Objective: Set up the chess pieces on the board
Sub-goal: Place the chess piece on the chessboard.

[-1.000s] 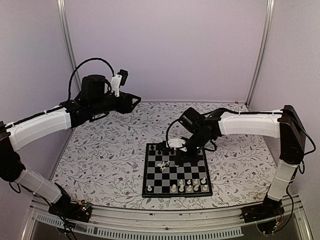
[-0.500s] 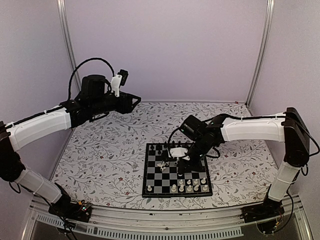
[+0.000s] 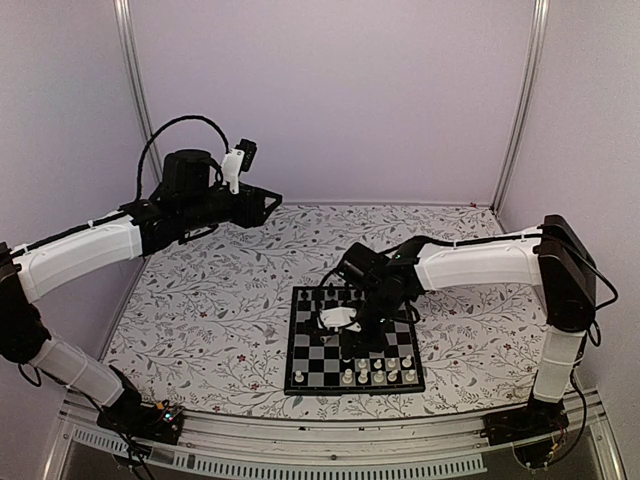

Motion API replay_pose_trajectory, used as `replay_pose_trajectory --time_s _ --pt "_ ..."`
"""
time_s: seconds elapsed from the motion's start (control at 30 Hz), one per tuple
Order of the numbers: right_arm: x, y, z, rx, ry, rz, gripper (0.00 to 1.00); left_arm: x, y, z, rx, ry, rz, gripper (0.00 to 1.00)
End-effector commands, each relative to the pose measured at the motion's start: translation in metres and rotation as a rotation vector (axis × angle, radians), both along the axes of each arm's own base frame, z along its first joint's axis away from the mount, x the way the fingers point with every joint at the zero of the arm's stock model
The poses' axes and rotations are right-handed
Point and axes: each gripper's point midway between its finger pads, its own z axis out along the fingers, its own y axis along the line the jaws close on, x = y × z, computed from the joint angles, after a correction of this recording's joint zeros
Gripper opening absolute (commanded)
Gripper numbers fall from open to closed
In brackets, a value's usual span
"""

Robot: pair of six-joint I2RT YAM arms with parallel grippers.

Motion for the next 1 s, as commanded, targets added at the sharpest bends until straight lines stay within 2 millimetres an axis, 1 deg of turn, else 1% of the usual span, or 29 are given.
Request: replay_pose_trajectory --time_s 0.0,0.27,0.97 --pt "-0.001 0.005 -0.004 -0.017 0.011 0.001 0.06 -0.003 0.0 0.023 -0.024 -0.049 -0.011 0.61" --pt "-0.004 0.003 -0.012 -0.039 0.027 0.008 0.06 -0.003 0.0 0.024 -0.026 -0.05 -0.012 0.61" --pt "-0.013 0.002 -0.017 -0.05 0.046 0.031 0.08 -0.003 -0.001 0.02 -0.019 -0.044 -0.016 0.62"
